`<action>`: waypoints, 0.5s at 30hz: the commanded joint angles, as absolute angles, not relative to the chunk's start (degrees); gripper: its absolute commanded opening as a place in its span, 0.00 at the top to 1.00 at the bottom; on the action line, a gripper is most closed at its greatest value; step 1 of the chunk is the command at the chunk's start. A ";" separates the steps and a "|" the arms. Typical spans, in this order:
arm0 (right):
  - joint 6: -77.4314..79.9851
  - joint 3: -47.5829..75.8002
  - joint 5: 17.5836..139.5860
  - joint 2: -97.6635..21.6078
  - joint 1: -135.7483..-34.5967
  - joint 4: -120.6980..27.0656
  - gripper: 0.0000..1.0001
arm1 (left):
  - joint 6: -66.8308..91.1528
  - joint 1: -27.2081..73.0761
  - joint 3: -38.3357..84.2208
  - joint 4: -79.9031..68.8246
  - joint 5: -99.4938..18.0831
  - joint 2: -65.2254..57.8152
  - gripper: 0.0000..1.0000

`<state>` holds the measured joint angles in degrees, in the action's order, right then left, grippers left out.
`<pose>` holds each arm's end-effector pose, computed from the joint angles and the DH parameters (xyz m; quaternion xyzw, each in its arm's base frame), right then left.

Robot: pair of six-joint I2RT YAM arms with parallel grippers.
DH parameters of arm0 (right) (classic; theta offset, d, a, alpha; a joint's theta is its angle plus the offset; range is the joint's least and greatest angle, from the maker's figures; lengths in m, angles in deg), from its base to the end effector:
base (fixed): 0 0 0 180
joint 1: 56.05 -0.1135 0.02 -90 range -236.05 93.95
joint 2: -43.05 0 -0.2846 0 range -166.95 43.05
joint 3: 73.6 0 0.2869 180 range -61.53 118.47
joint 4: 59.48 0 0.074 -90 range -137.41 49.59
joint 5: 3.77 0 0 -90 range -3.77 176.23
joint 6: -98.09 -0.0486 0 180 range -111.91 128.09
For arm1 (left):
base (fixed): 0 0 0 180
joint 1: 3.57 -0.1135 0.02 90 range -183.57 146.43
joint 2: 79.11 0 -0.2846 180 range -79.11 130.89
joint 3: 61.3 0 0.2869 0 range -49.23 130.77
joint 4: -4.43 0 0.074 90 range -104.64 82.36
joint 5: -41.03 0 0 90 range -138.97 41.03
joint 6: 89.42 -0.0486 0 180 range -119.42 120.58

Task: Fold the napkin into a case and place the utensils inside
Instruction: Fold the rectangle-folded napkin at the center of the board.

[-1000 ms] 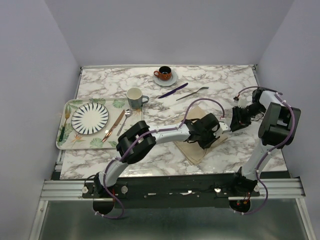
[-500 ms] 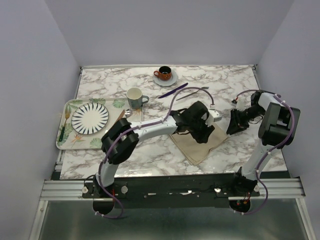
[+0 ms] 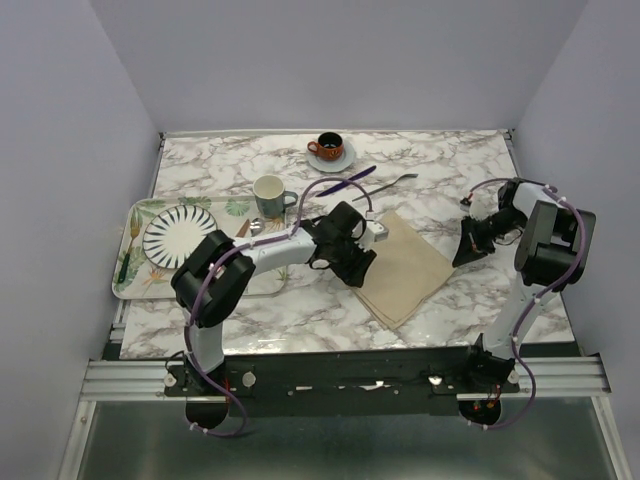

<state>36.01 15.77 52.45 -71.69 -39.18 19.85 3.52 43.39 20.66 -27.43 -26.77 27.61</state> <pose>0.3613 -0.0813 0.1384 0.0544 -0.9482 -0.3131 0.0034 0.2786 -0.3253 0.1665 0.4035 0.8507 -0.2861 0.1777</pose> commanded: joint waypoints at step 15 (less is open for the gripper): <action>36.13 12.04 52.83 -70.59 -39.52 17.36 0.94 | 32.37 26.58 1.41 -8.88 -18.38 10.19 0.29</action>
<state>35.99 14.53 52.40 -71.69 -39.23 18.26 19.11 27.57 5.82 -16.11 -22.03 12.59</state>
